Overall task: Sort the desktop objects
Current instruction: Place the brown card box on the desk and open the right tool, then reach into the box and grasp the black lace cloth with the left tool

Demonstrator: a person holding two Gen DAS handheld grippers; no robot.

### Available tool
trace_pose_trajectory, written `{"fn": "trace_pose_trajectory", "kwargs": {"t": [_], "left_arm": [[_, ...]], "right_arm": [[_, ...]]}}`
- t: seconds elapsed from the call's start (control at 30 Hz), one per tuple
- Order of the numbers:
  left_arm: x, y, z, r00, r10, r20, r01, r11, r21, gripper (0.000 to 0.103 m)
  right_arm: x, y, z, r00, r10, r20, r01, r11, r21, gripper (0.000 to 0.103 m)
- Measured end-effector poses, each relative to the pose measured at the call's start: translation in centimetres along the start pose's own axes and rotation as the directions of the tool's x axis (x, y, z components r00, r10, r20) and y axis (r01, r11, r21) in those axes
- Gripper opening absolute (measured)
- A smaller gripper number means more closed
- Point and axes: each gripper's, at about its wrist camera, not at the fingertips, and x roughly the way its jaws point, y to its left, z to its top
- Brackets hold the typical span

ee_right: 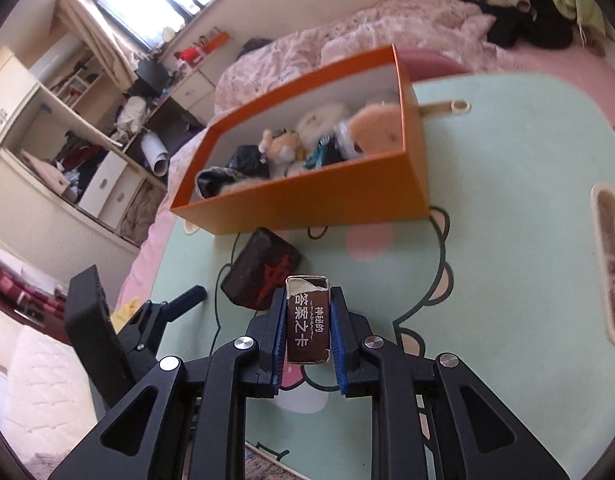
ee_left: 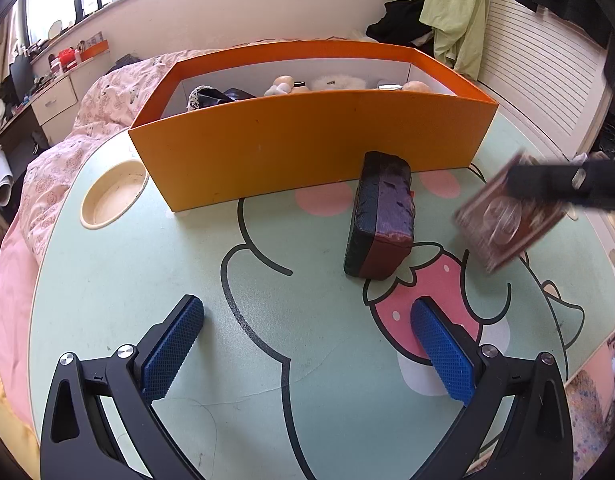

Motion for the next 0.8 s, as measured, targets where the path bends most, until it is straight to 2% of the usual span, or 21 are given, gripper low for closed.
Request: {"fn": "trace_pose_trajectory", "kwargs": {"t": [0.03, 0.13, 0.27, 0.37, 0.5, 0.57, 0.6, 0.67, 0.73, 0.8], "left_arm": [[0.0, 0.0, 0.0, 1.0, 0.0, 0.0, 0.0, 1.0, 0.0, 0.103], [0.0, 0.0, 0.0, 1.0, -0.001, 0.0, 0.001, 1.0, 0.001, 0.103], [0.0, 0.0, 0.0, 1.0, -0.002, 0.0, 0.002, 1.0, 0.002, 0.103], [0.1, 0.0, 0.0, 1.0, -0.004, 0.0, 0.004, 1.0, 0.004, 0.103], [0.1, 0.0, 0.0, 1.0, -0.005, 0.0, 0.005, 1.0, 0.006, 0.103], [0.1, 0.1, 0.0, 1.0, -0.006, 0.0, 0.006, 1.0, 0.007, 0.103], [0.1, 0.1, 0.0, 1.0, -0.006, -0.001, 0.006, 1.0, 0.008, 0.103], [0.1, 0.1, 0.1, 1.0, -0.007, 0.0, 0.007, 1.0, 0.008, 0.103], [0.1, 0.2, 0.1, 1.0, -0.008, 0.0, 0.008, 1.0, 0.01, 0.103], [0.1, 0.2, 0.1, 1.0, -0.008, 0.0, 0.008, 1.0, 0.011, 0.103]], "right_arm": [[0.2, -0.4, 0.1, 1.0, -0.021, 0.015, 0.021, 1.0, 0.011, 0.026], [-0.5, -1.2, 0.3, 0.987, -0.135, 0.086, 0.132, 0.99, 0.045, 0.054], [-3.4, -1.5, -0.6, 0.968, -0.155, 0.197, 0.148, 0.988, 0.051, 0.056], [-3.9, -0.4, -2.4, 0.945, -0.248, 0.212, 0.258, 0.966, -0.019, 0.059], [-2.8, 0.1, -6.2, 0.939, -0.281, 0.198, 0.313, 0.938, -0.152, 0.06], [-2.1, 0.2, -8.1, 0.936, -0.292, 0.198, 0.333, 0.917, -0.219, 0.072], [-1.7, 0.5, -8.8, 0.926, -0.31, 0.214, 0.359, 0.898, -0.253, 0.074], [-0.8, 0.8, -9.5, 0.903, -0.363, 0.232, 0.42, 0.858, -0.294, 0.093], [0.1, 0.6, -9.3, 0.88, -0.42, 0.223, 0.471, 0.833, -0.289, 0.103], [0.4, 0.2, -9.1, 0.873, -0.431, 0.227, 0.482, 0.831, -0.279, 0.103]]}}
